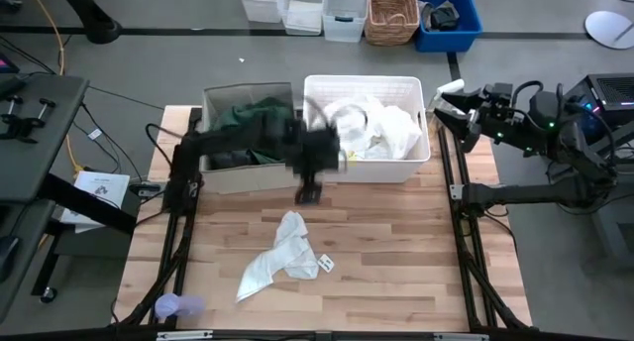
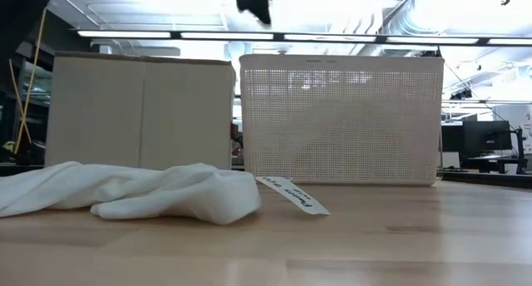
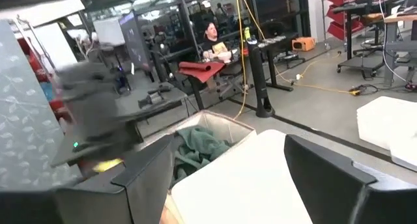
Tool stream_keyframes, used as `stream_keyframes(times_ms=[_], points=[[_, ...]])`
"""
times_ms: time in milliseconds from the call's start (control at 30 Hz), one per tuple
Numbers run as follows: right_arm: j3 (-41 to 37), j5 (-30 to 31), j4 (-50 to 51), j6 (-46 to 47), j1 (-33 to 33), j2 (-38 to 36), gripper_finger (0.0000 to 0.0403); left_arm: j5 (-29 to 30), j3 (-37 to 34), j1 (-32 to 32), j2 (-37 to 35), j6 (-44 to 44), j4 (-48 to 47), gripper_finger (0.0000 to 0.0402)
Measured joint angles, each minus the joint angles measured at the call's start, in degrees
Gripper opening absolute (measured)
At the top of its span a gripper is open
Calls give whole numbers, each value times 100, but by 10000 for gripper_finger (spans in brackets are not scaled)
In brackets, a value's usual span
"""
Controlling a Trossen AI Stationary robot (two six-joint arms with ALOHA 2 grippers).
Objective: Sort clothes
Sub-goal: Put the white shorts on the white basket
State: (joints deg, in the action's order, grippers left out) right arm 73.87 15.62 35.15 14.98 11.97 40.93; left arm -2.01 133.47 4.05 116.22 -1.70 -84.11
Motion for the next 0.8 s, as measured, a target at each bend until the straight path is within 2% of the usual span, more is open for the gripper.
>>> stream_keyframes(times_ms=[33, 100, 200, 267, 333, 433, 600, 700, 800], points=[[0, 2, 57, 0, 0, 7, 284, -214, -65, -235, -28, 143, 22, 251], [0, 2, 93, 0, 0, 61, 284, -210, -243, -808, -169, 248, 222, 250], [0, -8, 235, 65, 0, 141, 284, 498, -714, -1691, -356, 251, 975, 249], [0, -68, 303, 131, 0, 210, 284, 1010, -1154, -2139, -418, 264, 1135, 249], [0, -117, 383, 149, 0, 272, 284, 1277, -1716, -2405, -446, 545, 1181, 249], [0, -245, 443, 152, 0, 384, 284, 1284, -2843, -2525, -614, 1159, 1344, 249], [-1, -286, 514, 119, 0, 528, 284, 1056, -4612, -2626, -951, 2162, 2279, 248], [-2, -364, 503, 103, 0, 526, 284, 918, -5086, -2664, -965, 3124, 2471, 248], [0, -384, 497, 37, 1, 506, 284, 782, -5413, -2637, -970, 3733, 2545, 248]])
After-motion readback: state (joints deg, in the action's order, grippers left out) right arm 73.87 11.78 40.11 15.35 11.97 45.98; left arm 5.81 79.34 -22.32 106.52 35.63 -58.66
